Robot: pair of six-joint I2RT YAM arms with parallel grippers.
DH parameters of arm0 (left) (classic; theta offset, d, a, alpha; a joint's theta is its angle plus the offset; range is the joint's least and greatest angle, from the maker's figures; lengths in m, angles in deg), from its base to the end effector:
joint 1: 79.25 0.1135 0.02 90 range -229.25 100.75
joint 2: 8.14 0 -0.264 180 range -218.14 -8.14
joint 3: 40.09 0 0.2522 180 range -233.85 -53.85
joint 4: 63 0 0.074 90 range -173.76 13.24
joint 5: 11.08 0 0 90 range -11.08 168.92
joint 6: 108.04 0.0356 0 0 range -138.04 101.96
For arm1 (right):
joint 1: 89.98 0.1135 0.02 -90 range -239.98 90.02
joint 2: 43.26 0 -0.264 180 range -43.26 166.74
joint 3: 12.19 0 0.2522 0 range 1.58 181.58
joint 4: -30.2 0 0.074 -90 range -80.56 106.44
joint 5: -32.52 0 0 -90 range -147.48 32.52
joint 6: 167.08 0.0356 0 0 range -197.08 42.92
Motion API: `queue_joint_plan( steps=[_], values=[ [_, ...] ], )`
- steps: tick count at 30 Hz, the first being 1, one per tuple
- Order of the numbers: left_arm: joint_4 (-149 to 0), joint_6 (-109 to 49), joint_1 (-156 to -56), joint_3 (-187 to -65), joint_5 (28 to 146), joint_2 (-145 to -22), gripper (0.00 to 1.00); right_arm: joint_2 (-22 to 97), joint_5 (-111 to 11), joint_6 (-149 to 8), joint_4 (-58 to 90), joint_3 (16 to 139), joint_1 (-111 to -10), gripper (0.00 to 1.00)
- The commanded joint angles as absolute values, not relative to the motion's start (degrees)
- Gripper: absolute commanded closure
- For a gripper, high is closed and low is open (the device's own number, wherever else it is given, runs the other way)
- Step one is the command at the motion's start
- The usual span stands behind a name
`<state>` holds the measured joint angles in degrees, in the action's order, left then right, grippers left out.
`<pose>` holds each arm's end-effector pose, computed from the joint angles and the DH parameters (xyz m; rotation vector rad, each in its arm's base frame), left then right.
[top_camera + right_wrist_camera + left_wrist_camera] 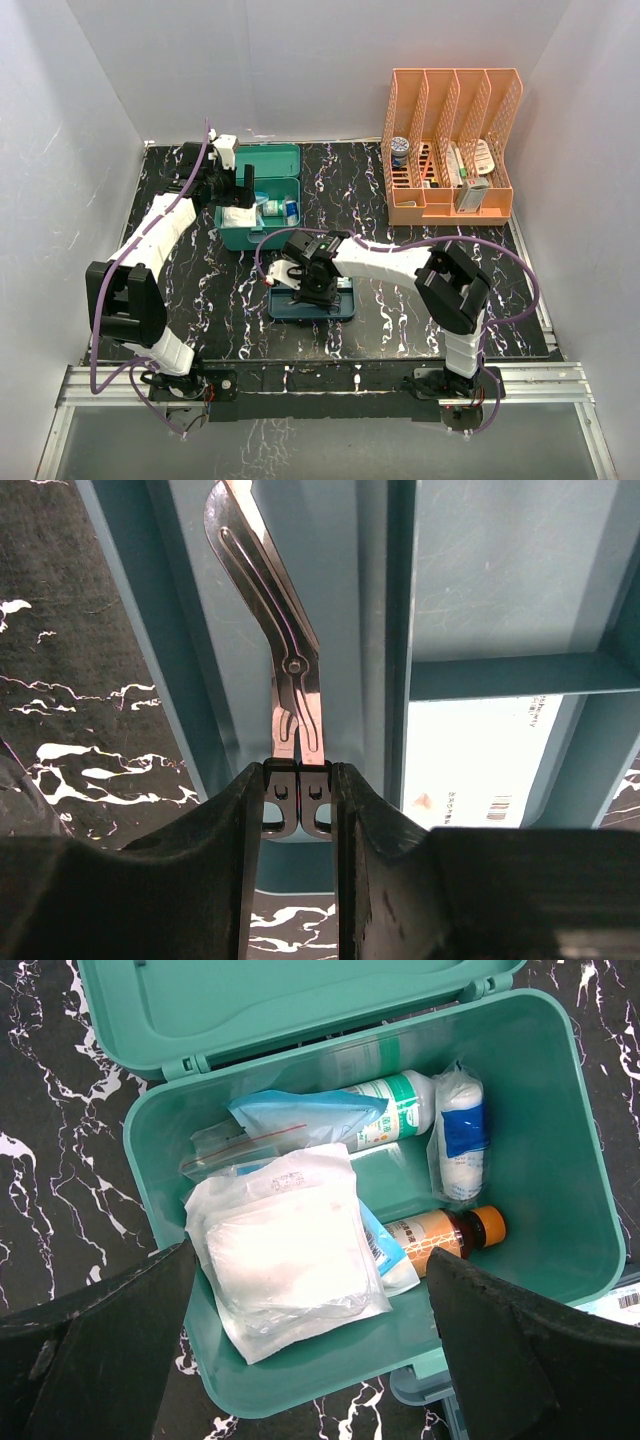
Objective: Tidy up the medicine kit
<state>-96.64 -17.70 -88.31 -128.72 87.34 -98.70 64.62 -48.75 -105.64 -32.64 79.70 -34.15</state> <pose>0.3581 -0.0624 0.3055 0.2624 2.1789 -0.2467 0.2003 0.3047 0.1882 -2.0142 2.1887 0.2892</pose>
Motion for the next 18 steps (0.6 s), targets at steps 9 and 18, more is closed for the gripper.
queue_joint_plan(
  steps=[9, 18],
  values=[
    [-97.06, -18.04, -87.77, -128.97, 88.93, -96.19, 0.01, 63.41, -50.1, -105.43, -29.0, 79.32, -33.91, 0.64],
    [-97.21, -17.89, -87.77, -129.52, 89.11, -96.59, 0.01, 61.65, -52.05, -103.28, -28.97, 82.22, -34.03, 0.62]
  ],
)
